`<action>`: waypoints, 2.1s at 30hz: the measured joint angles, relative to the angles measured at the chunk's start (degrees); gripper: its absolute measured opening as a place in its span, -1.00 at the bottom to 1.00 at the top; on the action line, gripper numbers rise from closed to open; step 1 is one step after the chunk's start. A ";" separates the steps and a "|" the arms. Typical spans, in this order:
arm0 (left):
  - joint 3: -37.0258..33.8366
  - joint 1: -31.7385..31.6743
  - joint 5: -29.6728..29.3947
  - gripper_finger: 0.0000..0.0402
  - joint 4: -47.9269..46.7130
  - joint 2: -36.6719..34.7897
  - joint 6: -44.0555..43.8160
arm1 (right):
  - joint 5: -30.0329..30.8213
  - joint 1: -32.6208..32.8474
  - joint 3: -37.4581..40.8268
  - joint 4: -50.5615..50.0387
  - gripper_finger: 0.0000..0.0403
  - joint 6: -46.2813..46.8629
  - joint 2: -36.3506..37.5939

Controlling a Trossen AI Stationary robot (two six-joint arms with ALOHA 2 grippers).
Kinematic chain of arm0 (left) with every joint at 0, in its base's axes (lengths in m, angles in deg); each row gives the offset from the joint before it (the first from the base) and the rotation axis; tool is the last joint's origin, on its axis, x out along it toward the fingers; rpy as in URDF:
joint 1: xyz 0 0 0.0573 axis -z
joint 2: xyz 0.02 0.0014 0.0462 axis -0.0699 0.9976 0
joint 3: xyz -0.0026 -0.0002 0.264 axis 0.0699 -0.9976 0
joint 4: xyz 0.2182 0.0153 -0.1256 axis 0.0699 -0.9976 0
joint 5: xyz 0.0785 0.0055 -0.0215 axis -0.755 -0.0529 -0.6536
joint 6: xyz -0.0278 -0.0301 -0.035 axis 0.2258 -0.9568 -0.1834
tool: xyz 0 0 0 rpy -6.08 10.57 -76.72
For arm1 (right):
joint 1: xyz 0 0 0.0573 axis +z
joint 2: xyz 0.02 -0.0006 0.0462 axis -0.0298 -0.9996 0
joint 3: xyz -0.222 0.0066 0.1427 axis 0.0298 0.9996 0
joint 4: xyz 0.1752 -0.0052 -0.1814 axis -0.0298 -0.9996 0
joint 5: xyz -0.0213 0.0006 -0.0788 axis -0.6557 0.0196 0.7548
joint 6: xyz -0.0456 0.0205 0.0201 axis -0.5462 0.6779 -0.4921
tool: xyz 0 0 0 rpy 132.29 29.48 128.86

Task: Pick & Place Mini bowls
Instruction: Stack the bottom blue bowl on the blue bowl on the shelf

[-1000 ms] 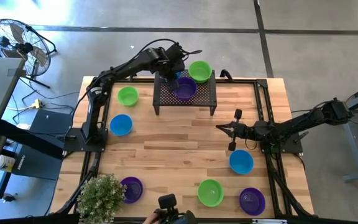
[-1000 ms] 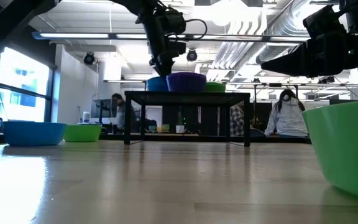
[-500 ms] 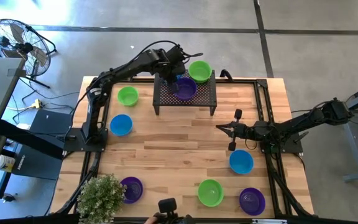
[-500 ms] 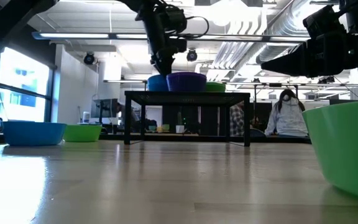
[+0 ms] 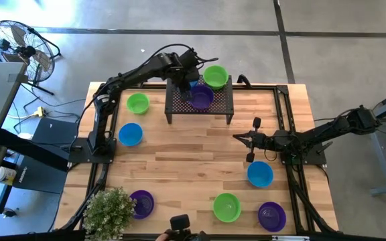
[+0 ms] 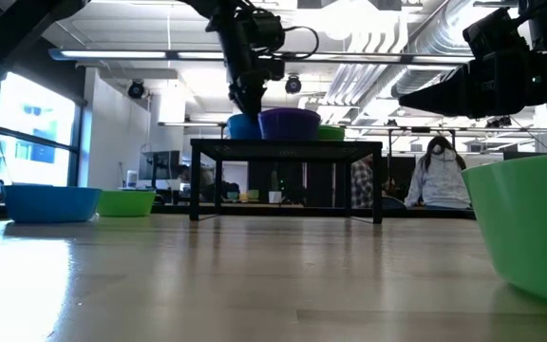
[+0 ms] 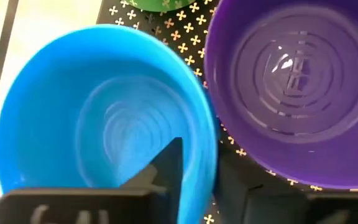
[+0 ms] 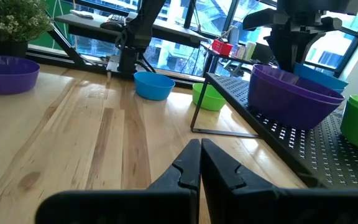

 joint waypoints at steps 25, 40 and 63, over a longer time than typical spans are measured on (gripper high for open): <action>0.01 -0.09 -4.02 -0.21 -5.10 -1.90 0.68 | 0.00 0.00 0.00 -0.02 -1.00 0.07 0.00; 0.01 -0.09 -5.65 -0.82 -5.14 -1.86 3.87 | 0.00 -0.01 0.00 -0.02 -1.00 0.11 0.02; -0.06 2.86 -5.68 -0.98 -3.21 -3.02 0.61 | -0.17 0.00 -0.01 -0.08 -1.00 0.09 0.02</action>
